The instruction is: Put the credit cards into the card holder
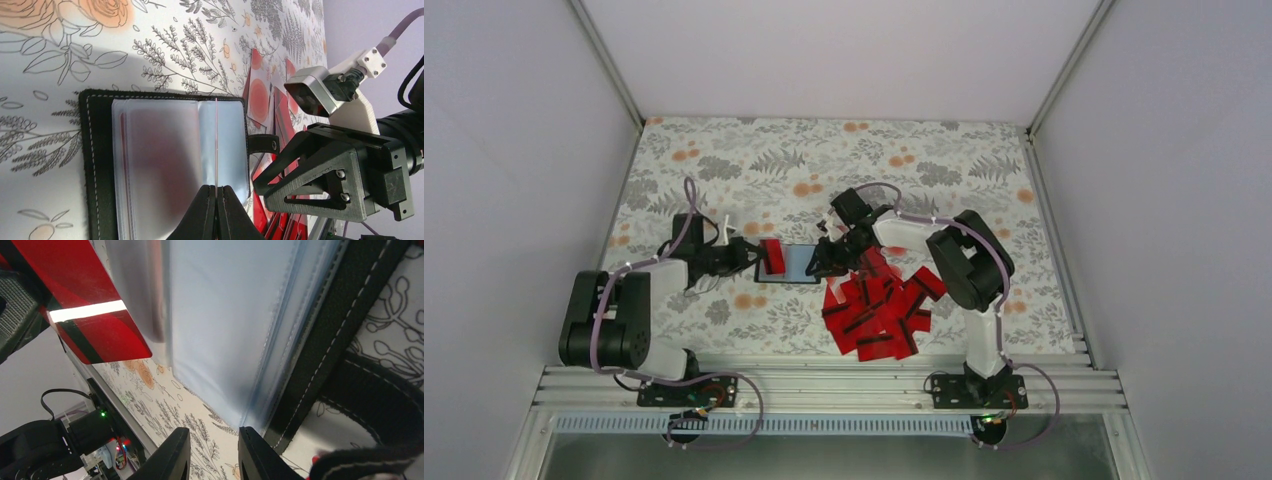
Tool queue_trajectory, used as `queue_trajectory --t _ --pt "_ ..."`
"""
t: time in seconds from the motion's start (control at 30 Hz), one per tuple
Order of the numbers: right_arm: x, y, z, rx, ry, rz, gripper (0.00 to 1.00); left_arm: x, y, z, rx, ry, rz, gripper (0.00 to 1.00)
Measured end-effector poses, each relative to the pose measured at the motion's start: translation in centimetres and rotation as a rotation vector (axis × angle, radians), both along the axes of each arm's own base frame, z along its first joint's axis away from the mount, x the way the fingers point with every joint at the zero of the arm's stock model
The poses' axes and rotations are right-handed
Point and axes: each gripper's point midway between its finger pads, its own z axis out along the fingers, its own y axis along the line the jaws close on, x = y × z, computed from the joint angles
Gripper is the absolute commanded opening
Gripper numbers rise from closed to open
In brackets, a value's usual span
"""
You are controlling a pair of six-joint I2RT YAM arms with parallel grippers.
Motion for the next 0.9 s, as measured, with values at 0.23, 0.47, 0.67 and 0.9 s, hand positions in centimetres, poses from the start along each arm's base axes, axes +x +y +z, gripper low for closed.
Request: queue_trajectory --t 0.23,0.47,0.67,0.9 --pt "0.1 0.1 -0.4 -0.003 -0.003 0.010 0.25 0.8 -0.5 -0.2 -0.001 -0.013 -0.018 0.02" --pt "0.2 -0.1 -0.6 -0.005 -0.005 0.013 0.23 1.0 -1.2 -0.9 0.000 0.010 -0.037 0.02" --pt "0.2 -0.2 -1.0 -0.009 -0.003 0.017 0.23 1.2 -1.4 -1.2 0.001 0.016 -0.045 0.02" --pt "0.3 -0.3 -1.1 -0.009 -0.007 0.018 0.23 1.0 -1.8 -1.6 0.002 0.026 -0.058 0.02"
